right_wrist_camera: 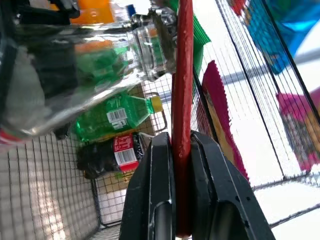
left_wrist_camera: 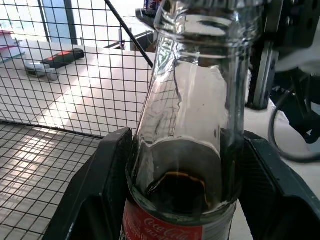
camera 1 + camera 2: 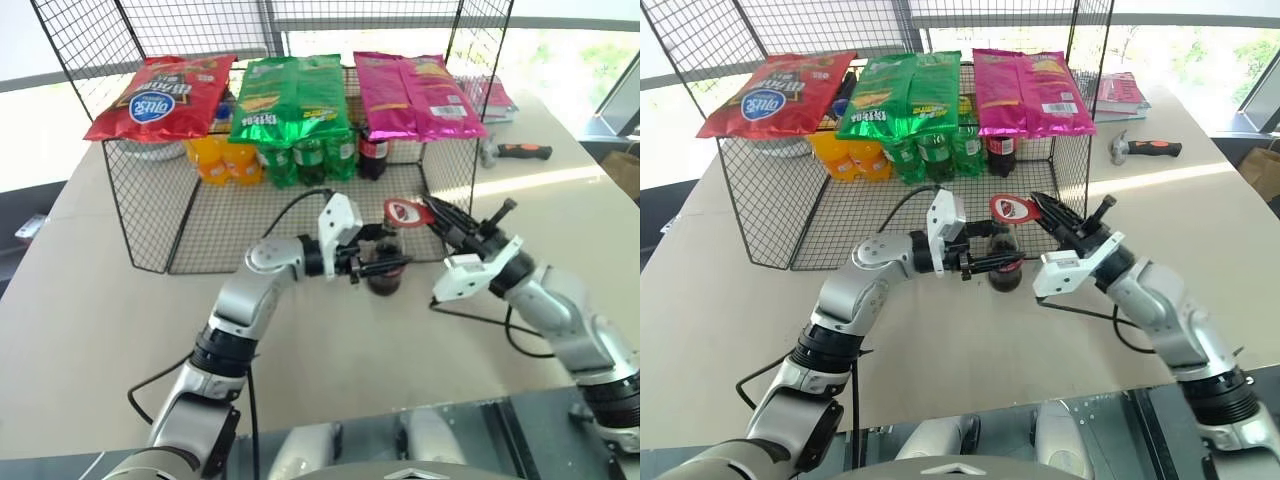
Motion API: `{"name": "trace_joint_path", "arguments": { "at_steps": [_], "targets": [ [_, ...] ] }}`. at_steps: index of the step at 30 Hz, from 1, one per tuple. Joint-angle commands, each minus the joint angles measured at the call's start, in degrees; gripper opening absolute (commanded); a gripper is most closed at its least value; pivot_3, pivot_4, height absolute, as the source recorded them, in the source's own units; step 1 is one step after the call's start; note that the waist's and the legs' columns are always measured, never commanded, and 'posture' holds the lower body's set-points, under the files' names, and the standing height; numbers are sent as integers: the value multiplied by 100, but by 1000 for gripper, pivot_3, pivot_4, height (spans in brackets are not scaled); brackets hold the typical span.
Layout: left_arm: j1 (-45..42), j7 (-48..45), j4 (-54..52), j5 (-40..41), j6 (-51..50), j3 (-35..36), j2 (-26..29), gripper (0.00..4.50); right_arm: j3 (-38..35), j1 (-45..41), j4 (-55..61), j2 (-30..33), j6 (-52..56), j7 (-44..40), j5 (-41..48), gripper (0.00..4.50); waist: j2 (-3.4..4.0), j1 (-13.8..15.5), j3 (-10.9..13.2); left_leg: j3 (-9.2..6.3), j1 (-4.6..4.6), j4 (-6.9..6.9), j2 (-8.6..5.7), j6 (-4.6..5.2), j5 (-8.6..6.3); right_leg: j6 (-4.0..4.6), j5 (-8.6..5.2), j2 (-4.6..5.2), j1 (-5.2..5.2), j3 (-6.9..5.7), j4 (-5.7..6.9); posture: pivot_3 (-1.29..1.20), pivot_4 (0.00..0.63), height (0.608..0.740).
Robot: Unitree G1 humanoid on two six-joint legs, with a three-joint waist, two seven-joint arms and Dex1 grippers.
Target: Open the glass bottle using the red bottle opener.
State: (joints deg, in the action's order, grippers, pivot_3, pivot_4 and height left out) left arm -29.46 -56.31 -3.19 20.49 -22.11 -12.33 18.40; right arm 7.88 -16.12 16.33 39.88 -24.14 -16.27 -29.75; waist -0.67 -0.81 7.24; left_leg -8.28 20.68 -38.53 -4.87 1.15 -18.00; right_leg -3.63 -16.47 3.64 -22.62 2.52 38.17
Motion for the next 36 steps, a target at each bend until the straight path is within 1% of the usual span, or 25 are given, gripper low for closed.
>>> {"name": "trace_joint_path", "arguments": {
  "at_steps": [1,4,7,10,15,18,19,22,24,26,30,32,34,36],
  "targets": [
    [16,-252,-100,156,-151,-196,-22,2364,-62,-196,-29,388,-134,-609,270,0,0,1,0,0,1,1,0,0,0,0,0,2,0,0,-3,0,150,740],
    [8,-279,-80,150,-146,-200,-15,2364,-90,-471,-61,570,-117,-891,526,0,0,4,0,-1,4,3,0,0,0,0,0,6,1,-2,-11,0,150,740],
    [40,-281,-99,147,-127,-200,-22,2364,-142,-675,-98,606,-86,-1024,669,0,0,3,0,-2,6,6,1,0,0,0,0,12,0,-3,-14,0,150,740],
    [62,-275,-129,164,-92,-170,-37,2363,-226,-881,-27,388,171,-1079,917,0,-1,2,1,-1,7,7,1,0,0,0,0,16,-1,-2,-15,0,150,740],
    [101,-276,-199,198,-92,-132,-49,2363,-248,-917,195,106,510,-1109,1009,0,-1,4,1,-3,10,6,1,0,0,0,0,18,-3,-4,-14,0,150,740],
    [110,-279,-235,217,-113,-124,-42,2363,-327,-960,434,-120,931,-1110,1151,0,-1,2,1,-3,10,6,0,0,0,0,0,18,-3,-5,-14,0,150,740],
    [118,-285,-248,222,-118,-122,-31,2363,-413,-936,580,-241,1228,-1110,1307,0,-1,3,1,-3,10,6,0,0,0,0,0,18,-4,-4,-14,0,150,740],
    [130,-285,-274,220,-120,-122,-8,2363,-817,-646,1124,-709,2495,-1152,2187,0,-1,10,1,-7,12,6,1,0,0,0,0,18,-4,-6,-14,0,150,740],
    [128,-279,-279,221,-114,-118,-6,2363,-1004,-225,1508,-759,3265,-1467,2796,0,-1,29,1,-10,14,2,1,0,0,0,0,20,-3,-9,-13,0,150,740],
    [127,-284,-281,214,-92,-122,0,2363,-1197,428,1956,-639,3954,-1848,3437,0,-1,47,1,-16,19,2,-1,1,-1,0,0,24,-1,-15,-18,0,150,740],
    [145,-261,-323,208,-61,-121,4,2363,-2124,1397,2655,-786,5678,-1857,5108,0,1,28,2,-16,18,8,-1,2,-1,0,0,26,-3,-13,-18,0,150,740],
    [161,-248,-339,197,-34,-110,5,2363,-2486,1624,2777,-746,6355,-1757,5643,0,3,0,3,-11,16,9,0,2,-1,0,0,26,-3,-8,-14,0,150,740],
    [178,-219,-343,180,-1,-109,-14,2363,-2789,1855,2551,-785,7338,-1533,6088,0,3,4,3,-6,9,7,0,2,-1,0,0,25,0,-1,-9,0,150,740],
    [203,-194,-351,170,19,-123,-38,2363,-2782,1914,2340,-801,7689,-1436,6236,0,2,28,3,-13,4,6,0,2,-1,0,0,25,8,-8,-8,0,150,740]
  ]
}}
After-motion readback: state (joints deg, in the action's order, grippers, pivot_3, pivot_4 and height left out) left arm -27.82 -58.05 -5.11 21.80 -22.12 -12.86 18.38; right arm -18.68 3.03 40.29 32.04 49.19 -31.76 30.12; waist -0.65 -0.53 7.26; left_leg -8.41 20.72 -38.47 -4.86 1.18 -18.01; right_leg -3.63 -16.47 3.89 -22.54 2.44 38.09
